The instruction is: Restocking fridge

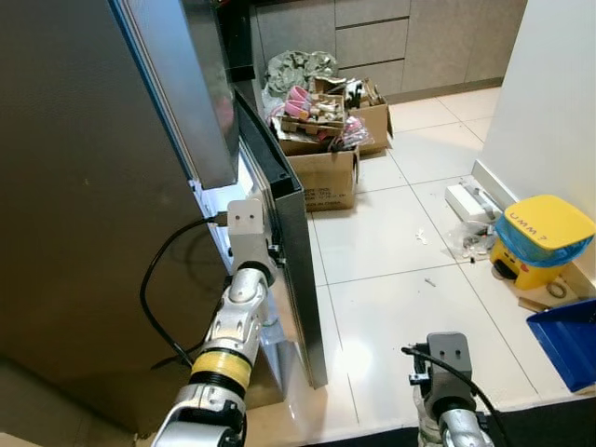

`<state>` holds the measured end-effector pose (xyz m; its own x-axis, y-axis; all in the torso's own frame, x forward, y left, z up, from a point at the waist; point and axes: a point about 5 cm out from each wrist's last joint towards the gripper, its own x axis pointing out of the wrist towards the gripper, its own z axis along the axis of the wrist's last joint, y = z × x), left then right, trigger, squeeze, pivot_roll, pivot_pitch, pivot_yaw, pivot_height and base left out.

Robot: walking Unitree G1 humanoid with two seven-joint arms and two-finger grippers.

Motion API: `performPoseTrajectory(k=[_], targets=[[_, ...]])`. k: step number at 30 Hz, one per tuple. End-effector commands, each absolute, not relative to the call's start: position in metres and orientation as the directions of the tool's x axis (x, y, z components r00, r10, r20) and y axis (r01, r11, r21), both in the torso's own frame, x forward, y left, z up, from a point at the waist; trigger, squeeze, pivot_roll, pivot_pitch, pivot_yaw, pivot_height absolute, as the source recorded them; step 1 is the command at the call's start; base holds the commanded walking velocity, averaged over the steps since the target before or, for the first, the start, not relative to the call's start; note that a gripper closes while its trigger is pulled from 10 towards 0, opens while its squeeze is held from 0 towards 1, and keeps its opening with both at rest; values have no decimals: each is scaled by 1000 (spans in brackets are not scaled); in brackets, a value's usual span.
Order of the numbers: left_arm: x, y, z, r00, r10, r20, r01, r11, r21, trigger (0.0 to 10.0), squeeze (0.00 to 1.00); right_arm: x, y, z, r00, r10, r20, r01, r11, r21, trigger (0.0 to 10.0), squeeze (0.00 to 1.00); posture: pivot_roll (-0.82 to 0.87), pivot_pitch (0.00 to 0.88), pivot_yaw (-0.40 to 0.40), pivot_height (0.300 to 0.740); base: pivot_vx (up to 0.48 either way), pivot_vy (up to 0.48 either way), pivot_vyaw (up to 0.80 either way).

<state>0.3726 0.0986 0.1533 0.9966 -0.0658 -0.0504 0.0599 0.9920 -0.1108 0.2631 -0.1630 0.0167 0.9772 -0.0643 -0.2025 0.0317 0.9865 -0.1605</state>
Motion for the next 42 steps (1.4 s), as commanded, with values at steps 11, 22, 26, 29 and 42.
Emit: performPoseTrajectory(k=[11, 22, 26, 29, 42], targets=[[346, 0, 164, 902, -431, 14, 424, 882, -204, 10000, 0, 260, -161, 15, 974, -56, -218, 21, 987, -160, 10000, 0, -163, 154, 94, 707, 0, 0, 0], [349, 32, 170, 907, -418, 48, 421, 897, -136, 10000, 0, 261, -158, 15, 974, -58, -219, 23, 988, -155, 10000, 0, -151, 157, 96, 707, 0, 0, 0], [345, 67, 168, 930, -367, 38, 368, 928, -52, 10000, 0, 260, -158, 14, 973, -58, -223, 24, 988, -153, 10000, 0, -142, 162, 100, 707, 0, 0, 0], [343, 82, 166, 945, -325, 30, 326, 945, -20, 10000, 0, 258, -159, 12, 971, -58, -231, 22, 988, -154, 10000, 0, -132, 163, 100, 707, 0, 0, 0], [354, 74, 158, 977, -215, 4, 215, 976, -34, 10000, 0, 259, -158, 13, 972, -55, -230, 20, 988, -155, 10000, 0, -151, 164, 96, 707, 0, 0, 0]])
